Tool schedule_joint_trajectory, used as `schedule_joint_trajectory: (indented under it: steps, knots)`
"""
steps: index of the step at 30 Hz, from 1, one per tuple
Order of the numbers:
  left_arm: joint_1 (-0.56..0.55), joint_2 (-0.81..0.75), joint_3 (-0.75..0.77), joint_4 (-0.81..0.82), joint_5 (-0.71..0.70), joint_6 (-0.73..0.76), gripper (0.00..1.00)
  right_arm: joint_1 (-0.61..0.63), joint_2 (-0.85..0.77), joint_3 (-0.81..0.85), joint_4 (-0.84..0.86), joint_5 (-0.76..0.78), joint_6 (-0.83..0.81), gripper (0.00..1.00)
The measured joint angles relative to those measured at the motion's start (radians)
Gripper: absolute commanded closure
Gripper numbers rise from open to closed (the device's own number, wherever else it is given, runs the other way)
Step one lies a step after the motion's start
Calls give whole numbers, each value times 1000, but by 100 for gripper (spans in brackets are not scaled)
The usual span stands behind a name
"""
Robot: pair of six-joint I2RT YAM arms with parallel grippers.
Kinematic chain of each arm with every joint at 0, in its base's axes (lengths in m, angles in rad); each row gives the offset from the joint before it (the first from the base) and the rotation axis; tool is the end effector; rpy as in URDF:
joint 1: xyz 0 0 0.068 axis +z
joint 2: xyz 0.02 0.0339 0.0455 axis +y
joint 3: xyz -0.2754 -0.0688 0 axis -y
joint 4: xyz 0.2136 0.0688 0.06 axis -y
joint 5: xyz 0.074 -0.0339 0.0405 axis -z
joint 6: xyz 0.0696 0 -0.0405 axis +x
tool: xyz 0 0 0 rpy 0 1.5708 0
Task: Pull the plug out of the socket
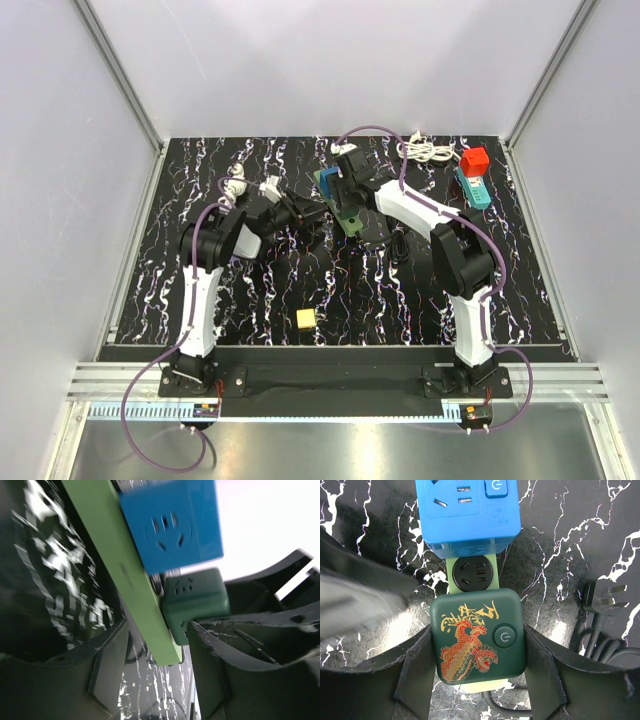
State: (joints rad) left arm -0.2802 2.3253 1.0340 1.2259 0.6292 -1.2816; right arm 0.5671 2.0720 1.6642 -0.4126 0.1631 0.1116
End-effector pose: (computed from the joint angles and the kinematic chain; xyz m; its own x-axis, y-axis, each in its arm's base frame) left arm 0.4261 -0.1653 0.1169 -0.7731 -0.5839 -0.2477 0.1645 0.1926 -0.9674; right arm 0.4021 0.2427 0.2210 -0.6617 -0.2912 -0.6909 -0.3652 0.9300 -0.0421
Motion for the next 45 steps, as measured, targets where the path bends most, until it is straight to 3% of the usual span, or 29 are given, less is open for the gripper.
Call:
schedule_joint_trajectory:
  steps: [3,11,19,26,31,38,45]
  knots:
    - [-34,0,-3,-6,-21,-13,40,0,0,0,0,-1,3,100]
    - [-59,0,21,-68,-68,-11,39,-5,0,0,8,-29,21,100]
    - [-66,0,42,-120,-98,-11,53,-14,-7,-22,27,-36,25,100]
    - [-65,1,48,-128,-130,-19,46,-11,-44,-61,26,-63,24,100]
    - [-68,19,70,-126,-132,-29,49,-11,-51,-64,27,-77,25,100]
    - [-69,41,82,-114,-134,-46,61,-11,-51,-64,25,-77,26,100]
    - [-71,62,99,-95,-129,-65,59,-15,-51,-64,23,-74,37,100]
